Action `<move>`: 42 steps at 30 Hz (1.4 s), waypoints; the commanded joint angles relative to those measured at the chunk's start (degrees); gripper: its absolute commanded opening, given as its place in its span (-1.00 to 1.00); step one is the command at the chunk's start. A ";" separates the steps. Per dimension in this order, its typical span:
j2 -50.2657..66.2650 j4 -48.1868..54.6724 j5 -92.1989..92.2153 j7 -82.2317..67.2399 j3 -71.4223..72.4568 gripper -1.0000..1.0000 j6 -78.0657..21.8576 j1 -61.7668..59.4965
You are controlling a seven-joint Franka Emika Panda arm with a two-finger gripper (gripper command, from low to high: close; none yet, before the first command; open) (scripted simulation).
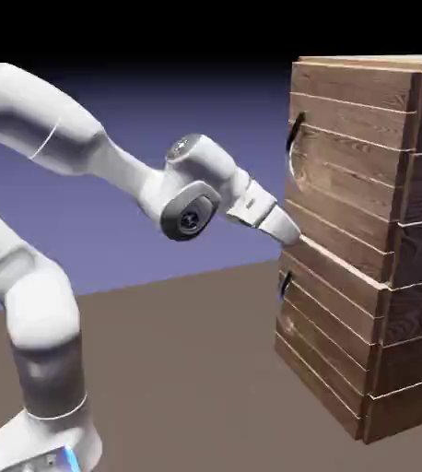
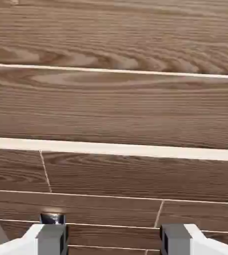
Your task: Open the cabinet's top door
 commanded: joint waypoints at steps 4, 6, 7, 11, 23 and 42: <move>8.31 0.58 8.29 -3.30 -7.36 0.00 -2.35 6.87; 12.46 0.87 12.44 -4.95 -11.04 0.00 -3.52 10.31; 14.54 1.02 14.51 -5.78 -12.88 0.00 -4.10 12.03; 22.85 1.60 22.80 -9.08 -20.24 0.00 -6.45 18.90; 47.77 3.34 47.66 -18.98 -42.32 0.00 -13.48 39.52; 87.23 6.11 87.03 -34.67 -77.28 0.00 -24.62 72.16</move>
